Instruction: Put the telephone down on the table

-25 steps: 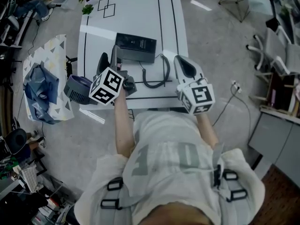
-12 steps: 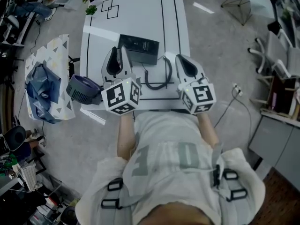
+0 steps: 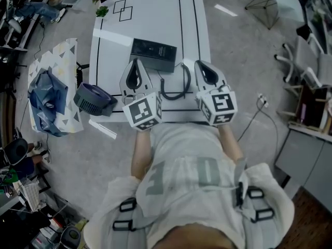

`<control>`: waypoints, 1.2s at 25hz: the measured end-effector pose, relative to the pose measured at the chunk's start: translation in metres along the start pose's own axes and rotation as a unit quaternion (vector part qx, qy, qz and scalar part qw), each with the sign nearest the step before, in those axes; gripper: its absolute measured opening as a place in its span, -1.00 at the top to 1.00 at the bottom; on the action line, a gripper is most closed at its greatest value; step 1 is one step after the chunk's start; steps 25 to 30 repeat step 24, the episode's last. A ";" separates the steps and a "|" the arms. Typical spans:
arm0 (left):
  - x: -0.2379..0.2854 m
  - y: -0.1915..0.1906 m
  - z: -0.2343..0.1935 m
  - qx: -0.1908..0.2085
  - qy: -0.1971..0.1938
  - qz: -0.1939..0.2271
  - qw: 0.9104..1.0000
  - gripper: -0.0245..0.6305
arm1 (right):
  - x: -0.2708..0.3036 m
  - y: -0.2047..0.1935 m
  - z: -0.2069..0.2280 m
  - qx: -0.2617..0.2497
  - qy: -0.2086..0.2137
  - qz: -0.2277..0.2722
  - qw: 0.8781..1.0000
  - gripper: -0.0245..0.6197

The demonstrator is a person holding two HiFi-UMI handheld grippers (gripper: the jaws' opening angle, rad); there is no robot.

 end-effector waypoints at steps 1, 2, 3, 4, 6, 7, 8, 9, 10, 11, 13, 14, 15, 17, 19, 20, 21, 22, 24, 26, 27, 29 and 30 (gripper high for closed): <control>0.000 -0.002 -0.002 0.001 0.004 -0.003 1.000 0.91 | 0.000 0.000 0.000 -0.001 0.000 -0.001 1.000 0.90; 0.000 -0.003 -0.003 0.001 0.007 -0.005 1.000 0.91 | 0.000 -0.001 0.001 -0.001 -0.001 -0.002 1.000 0.90; 0.000 -0.004 -0.004 0.000 0.009 -0.004 1.000 0.91 | 0.000 -0.001 0.002 0.000 -0.002 -0.003 1.000 0.90; 0.000 -0.004 -0.004 -0.002 0.011 -0.004 1.000 0.91 | 0.001 -0.001 0.003 0.001 -0.003 -0.004 1.000 0.90; 0.001 -0.003 -0.005 -0.003 0.013 -0.004 1.000 0.91 | 0.001 -0.001 0.005 0.002 -0.004 -0.006 1.000 0.90; 0.001 -0.004 -0.006 -0.002 0.014 -0.005 1.000 0.91 | 0.002 -0.001 0.006 0.003 -0.005 -0.006 1.000 0.90; 0.001 -0.004 -0.007 -0.002 0.015 -0.006 1.000 0.91 | 0.003 -0.001 0.006 0.003 -0.005 -0.006 1.000 0.90; 0.001 -0.005 -0.008 -0.001 0.015 -0.007 1.000 0.91 | 0.003 0.000 0.006 0.003 -0.005 -0.006 1.000 0.90; 0.001 -0.006 -0.008 -0.001 0.015 -0.008 1.000 0.91 | 0.004 0.000 0.006 0.003 -0.004 -0.006 1.000 0.90; 0.001 -0.006 -0.009 -0.001 0.016 -0.008 1.000 0.91 | 0.004 0.000 0.006 0.003 -0.004 -0.007 1.000 0.90; 0.000 -0.005 -0.010 -0.001 0.019 -0.008 1.000 0.91 | 0.005 0.000 0.005 0.003 -0.003 -0.007 1.000 0.90; 0.000 -0.005 -0.011 -0.001 0.019 -0.007 1.000 0.91 | 0.006 0.000 0.005 0.003 -0.002 -0.007 1.000 0.90; 0.000 -0.005 -0.011 -0.001 0.019 -0.006 1.000 0.91 | 0.006 -0.001 0.005 0.004 -0.002 -0.008 1.000 0.90; -0.001 -0.005 -0.012 -0.004 0.017 -0.005 1.000 0.91 | 0.007 -0.001 0.004 0.004 -0.001 -0.009 1.000 0.90; -0.001 -0.006 -0.012 -0.009 0.014 -0.003 1.000 0.91 | 0.007 -0.002 0.004 0.005 0.000 -0.010 1.000 0.90; -0.001 -0.006 -0.012 -0.011 0.013 -0.002 1.000 0.91 | 0.007 -0.002 0.004 0.005 0.001 -0.010 1.000 0.90; -0.002 -0.007 -0.012 -0.012 0.013 -0.002 1.000 0.91 | 0.008 -0.003 0.004 0.005 0.001 -0.011 1.000 0.90; -0.002 -0.007 -0.012 -0.012 0.013 -0.003 1.000 0.91 | 0.008 -0.003 0.004 0.005 0.001 -0.011 1.000 0.90; -0.001 -0.009 -0.012 -0.012 0.012 -0.003 1.000 0.91 | 0.009 -0.004 0.004 0.005 0.001 -0.011 1.000 0.90; -0.001 -0.009 -0.012 -0.012 0.012 -0.003 1.000 0.91 | 0.009 -0.004 0.004 0.005 0.001 -0.011 1.000 0.90; -0.001 -0.009 -0.012 -0.012 0.012 -0.003 1.000 0.91 | 0.009 -0.004 0.004 0.005 0.001 -0.011 1.000 0.90; -0.001 -0.009 -0.012 -0.012 0.012 -0.003 1.000 0.91 | 0.009 -0.004 0.004 0.005 0.001 -0.011 1.000 0.90; -0.001 -0.009 -0.012 -0.012 0.012 -0.003 1.000 0.91 | 0.009 -0.004 0.004 0.005 0.001 -0.011 1.000 0.90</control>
Point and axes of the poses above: the fingertips, and each gripper's own axes: x forward along the fingers, z to its right, y out of its top, the point moved 4 cm from there along -x, backward along the fingers, and after that the axes turned 12 degrees about -y, right-handed, at the moved point
